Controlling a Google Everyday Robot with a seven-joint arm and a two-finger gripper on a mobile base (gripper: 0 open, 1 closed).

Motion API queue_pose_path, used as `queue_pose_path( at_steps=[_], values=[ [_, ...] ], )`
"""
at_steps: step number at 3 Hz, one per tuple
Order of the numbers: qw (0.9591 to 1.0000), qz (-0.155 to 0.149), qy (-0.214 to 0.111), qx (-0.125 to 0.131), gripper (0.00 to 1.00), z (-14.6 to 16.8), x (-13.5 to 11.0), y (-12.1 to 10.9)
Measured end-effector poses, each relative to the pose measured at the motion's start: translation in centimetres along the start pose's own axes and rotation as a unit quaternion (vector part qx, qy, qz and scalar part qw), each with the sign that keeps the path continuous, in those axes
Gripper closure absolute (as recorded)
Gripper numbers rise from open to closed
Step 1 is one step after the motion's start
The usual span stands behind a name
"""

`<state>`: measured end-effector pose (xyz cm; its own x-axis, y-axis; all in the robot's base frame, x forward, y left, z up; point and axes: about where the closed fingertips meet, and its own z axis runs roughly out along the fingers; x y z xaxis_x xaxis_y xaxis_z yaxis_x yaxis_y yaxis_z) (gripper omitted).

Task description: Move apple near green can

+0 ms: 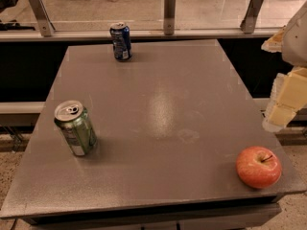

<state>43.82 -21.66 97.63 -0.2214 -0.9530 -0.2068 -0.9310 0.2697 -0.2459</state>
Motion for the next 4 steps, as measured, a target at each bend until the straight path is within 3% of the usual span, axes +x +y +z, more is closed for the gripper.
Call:
queue_pose_path(
  at_steps=[2,4],
  values=[
    [0.9999,-0.006,-0.013,-0.004,0.00,-0.4,0.1,0.7],
    [0.9973,-0.047,-0.044,-0.037,0.00,1.9,1.9,5.7]
  ],
)
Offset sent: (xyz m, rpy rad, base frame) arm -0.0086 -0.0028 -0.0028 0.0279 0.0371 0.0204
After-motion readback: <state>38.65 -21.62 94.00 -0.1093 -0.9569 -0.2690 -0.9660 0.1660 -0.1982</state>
